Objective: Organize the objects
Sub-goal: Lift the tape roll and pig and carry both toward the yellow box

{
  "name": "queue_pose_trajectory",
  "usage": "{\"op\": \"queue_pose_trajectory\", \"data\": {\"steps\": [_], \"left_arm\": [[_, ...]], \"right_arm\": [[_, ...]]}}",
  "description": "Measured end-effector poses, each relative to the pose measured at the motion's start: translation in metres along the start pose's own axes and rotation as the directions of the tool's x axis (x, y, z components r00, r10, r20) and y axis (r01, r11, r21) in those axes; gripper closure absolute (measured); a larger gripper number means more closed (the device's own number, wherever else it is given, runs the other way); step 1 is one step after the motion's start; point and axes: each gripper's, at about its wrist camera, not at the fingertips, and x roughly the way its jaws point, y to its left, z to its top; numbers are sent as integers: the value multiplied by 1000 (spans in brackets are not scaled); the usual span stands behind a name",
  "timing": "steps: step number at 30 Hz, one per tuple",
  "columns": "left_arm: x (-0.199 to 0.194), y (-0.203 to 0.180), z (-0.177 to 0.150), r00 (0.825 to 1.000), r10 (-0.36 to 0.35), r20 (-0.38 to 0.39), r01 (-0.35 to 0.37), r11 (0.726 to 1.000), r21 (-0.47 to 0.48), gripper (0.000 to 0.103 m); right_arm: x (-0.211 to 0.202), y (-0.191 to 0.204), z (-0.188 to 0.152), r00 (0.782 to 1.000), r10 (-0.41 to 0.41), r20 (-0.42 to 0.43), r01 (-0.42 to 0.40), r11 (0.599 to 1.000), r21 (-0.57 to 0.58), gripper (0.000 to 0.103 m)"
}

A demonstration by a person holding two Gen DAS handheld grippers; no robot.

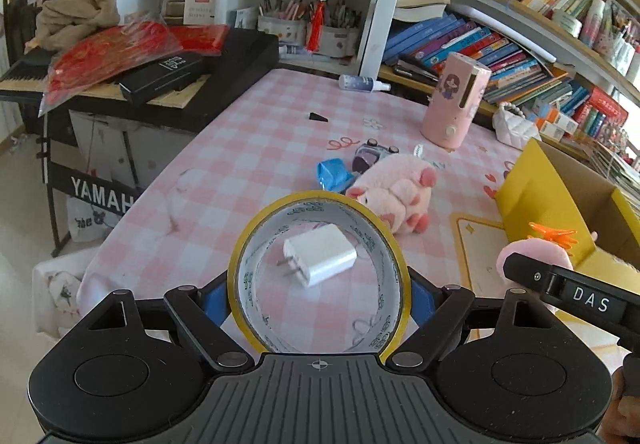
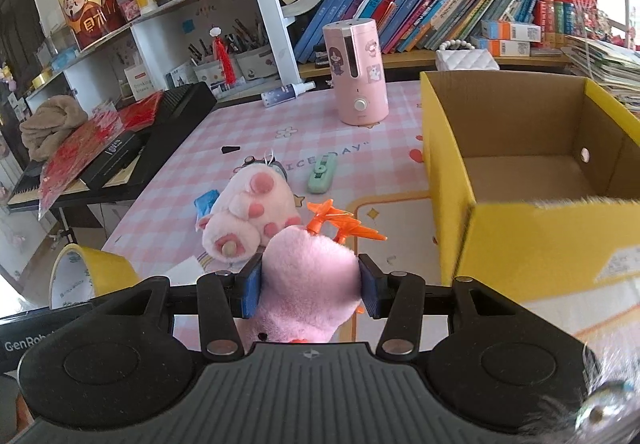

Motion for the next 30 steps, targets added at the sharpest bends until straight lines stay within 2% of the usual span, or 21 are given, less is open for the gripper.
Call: {"op": "queue_pose_trajectory", "data": {"steps": [12, 18, 30], "left_arm": [[-37, -6, -34, 997, -77, -11, 78, 995, 65, 18], [-46, -19, -48, 990, -135, -32, 138, 984, 111, 18], [-52, -61, -69, 961, -259, -100, 276, 931, 240, 18]], "right_arm": [[-50, -3, -42, 999, -48, 3, 48, 998, 48, 57], [-74, -15, -63, 995, -98, 4, 97, 991, 89, 57], [-117, -54, -101, 972, -234, -15, 231, 945, 230, 58]]}}
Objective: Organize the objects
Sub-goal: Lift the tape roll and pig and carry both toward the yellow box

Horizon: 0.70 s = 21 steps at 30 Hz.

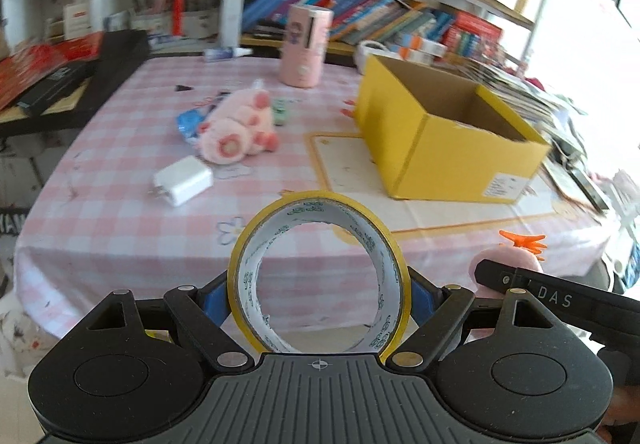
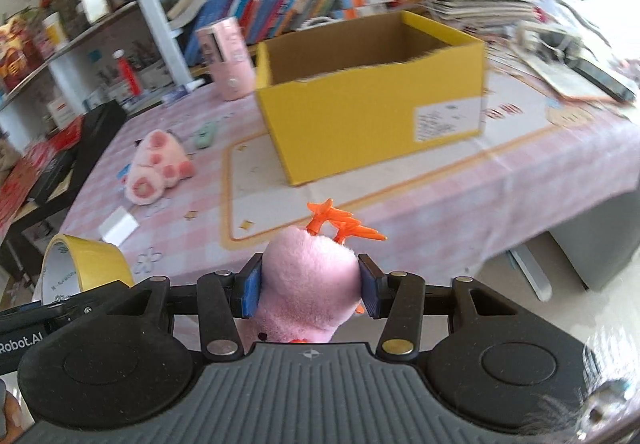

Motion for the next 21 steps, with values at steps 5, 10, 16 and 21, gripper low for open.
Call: {"op": "queue_pose_trajectory", "data": {"steps": [5, 10, 16, 21], "left_arm": [[6, -17, 3, 999, -41, -9, 41, 998, 49, 18], [11, -37, 8, 997, -83, -2, 83, 992, 99, 18], [20, -55, 13, 993, -120, -20, 122, 983, 140, 18], [24, -58, 20, 993, -117, -1, 116, 984, 137, 18]], "right_arm": [[-8, -17, -3, 999, -48, 12, 47, 998, 49, 57], [-15, -33, 0, 996, -89, 30, 86, 993, 84, 58], [-16, -50, 5, 991, -131, 33, 127, 985, 114, 57], [-13, -52, 14, 990, -133, 40, 128, 986, 107, 58]]}}
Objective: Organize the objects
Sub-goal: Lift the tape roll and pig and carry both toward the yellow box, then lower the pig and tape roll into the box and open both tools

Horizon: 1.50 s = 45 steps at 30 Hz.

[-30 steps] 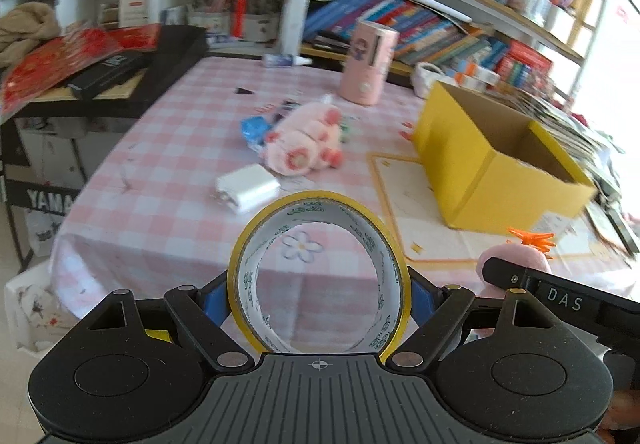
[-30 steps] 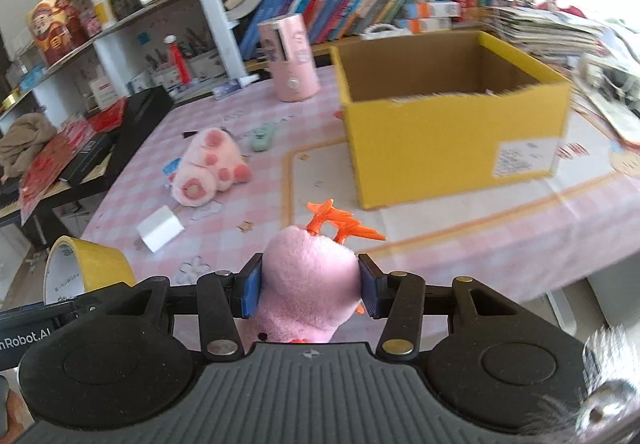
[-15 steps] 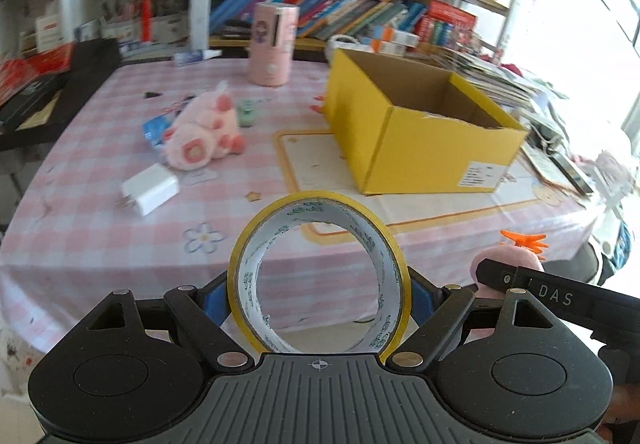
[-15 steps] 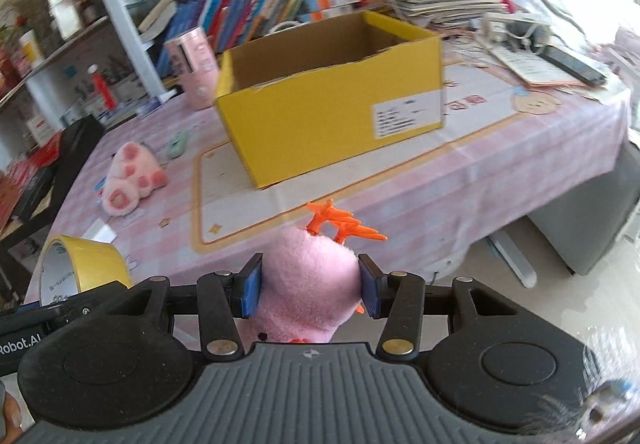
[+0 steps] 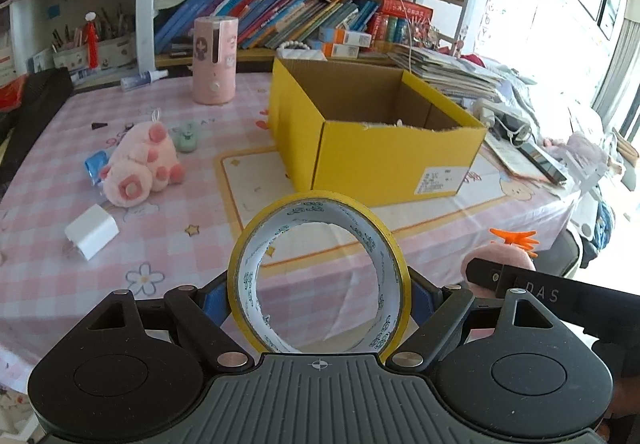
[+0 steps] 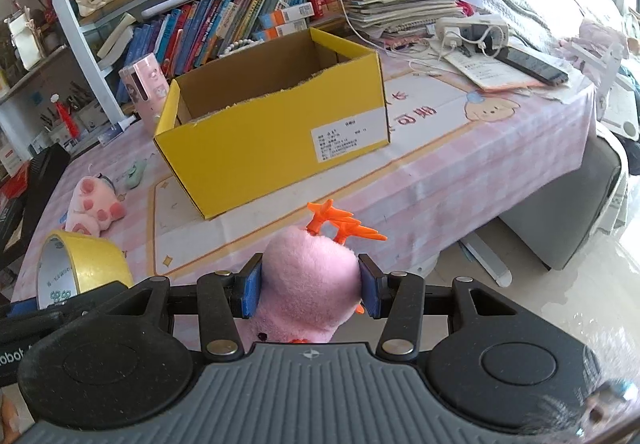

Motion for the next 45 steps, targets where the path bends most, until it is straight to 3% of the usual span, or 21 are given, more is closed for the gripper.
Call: {"op": "queue_pose_trajectory", "data": {"steps": [16, 25, 37, 45], "left_arm": [[15, -4, 17, 1000, 2, 13, -2, 1000, -10, 18], [20, -13, 29, 998, 5, 61, -5, 1000, 3, 18], [35, -24, 67, 985, 44, 166, -47, 999, 14, 18], [62, -42, 106, 966, 77, 247, -89, 995, 38, 18]], "right_arm": [[18, 1, 21, 1000, 7, -9, -7, 999, -32, 58], [26, 0, 37, 1000, 14, 4, -14, 998, -64, 58], [46, 2, 87, 993, 81, 86, -69, 989, -128, 57], [61, -5, 146, 967, 140, 212, -99, 976, -195, 57]]}}
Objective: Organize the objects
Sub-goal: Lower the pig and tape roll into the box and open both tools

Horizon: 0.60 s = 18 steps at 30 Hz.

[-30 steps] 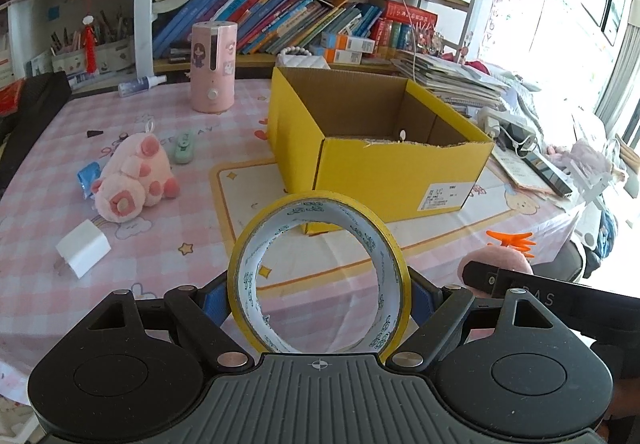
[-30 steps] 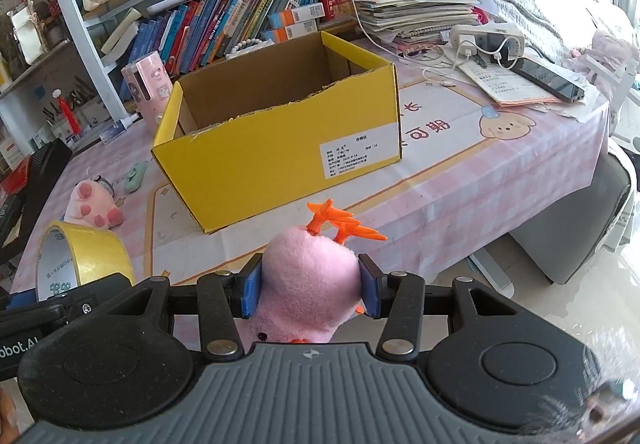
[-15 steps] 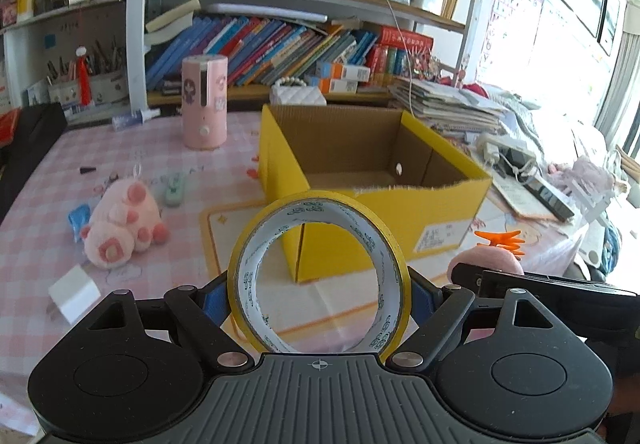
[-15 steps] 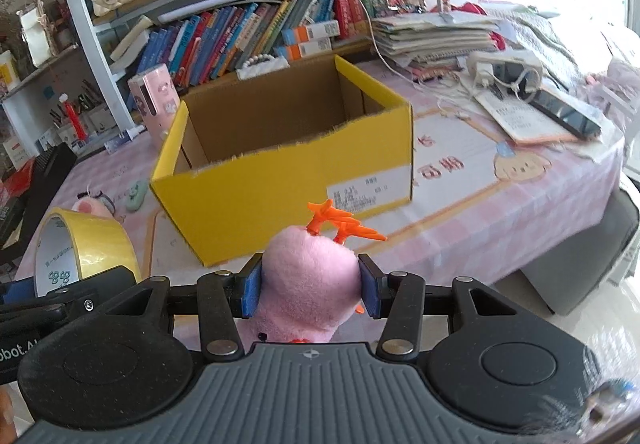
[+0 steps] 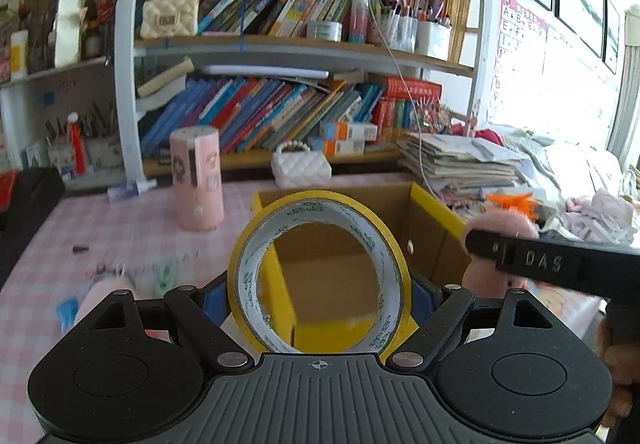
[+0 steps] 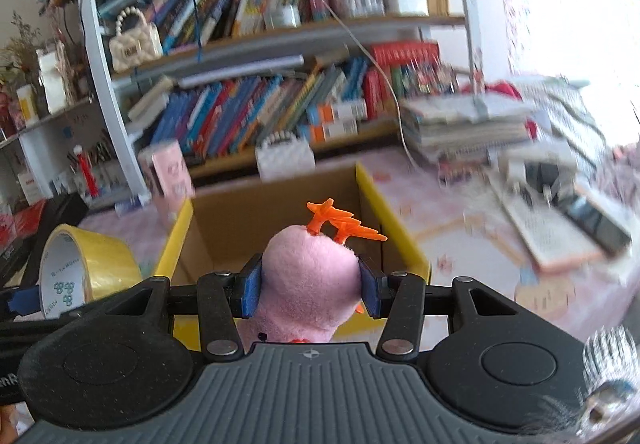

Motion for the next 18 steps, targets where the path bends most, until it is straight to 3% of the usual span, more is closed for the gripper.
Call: {"op": "queue_pose_trajectory", "data": {"steps": [6, 13, 18], "left_arm": [[33, -15, 12, 999, 40, -21, -40, 999, 3, 18], [67, -29, 17, 995, 77, -66, -74, 997, 37, 18], [95, -41, 20, 987, 106, -120, -91, 989, 119, 18]], "right_arm": [[31, -20, 29, 999, 33, 38, -30, 998, -62, 57], [77, -40, 47, 997, 66, -32, -69, 993, -96, 57], [109, -47, 53, 992, 83, -96, -96, 986, -139, 58]]}}
